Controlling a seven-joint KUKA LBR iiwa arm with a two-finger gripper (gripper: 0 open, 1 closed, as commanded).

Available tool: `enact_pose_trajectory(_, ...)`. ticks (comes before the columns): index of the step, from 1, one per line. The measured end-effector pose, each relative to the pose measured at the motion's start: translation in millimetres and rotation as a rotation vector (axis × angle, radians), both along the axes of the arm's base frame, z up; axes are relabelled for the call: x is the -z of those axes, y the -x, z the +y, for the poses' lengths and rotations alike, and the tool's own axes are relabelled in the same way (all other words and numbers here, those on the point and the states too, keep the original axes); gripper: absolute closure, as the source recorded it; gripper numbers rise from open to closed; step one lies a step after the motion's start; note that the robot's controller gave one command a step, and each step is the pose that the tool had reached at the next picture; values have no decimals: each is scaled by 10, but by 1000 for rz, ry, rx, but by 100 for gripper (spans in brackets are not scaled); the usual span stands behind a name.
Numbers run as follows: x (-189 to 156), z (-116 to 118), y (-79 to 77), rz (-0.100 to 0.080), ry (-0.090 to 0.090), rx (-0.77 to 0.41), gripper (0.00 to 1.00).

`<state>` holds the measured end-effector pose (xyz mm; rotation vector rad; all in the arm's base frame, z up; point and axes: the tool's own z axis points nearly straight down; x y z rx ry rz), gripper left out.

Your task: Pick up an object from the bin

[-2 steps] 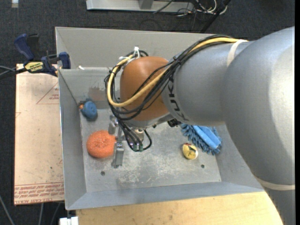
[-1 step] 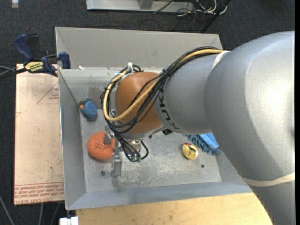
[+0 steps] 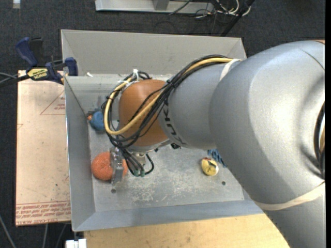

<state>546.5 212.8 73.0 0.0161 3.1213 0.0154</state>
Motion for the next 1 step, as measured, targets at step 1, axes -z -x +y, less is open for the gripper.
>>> enact_pose_trajectory(1, 0, 0, 0, 0, 0, 0, 100)
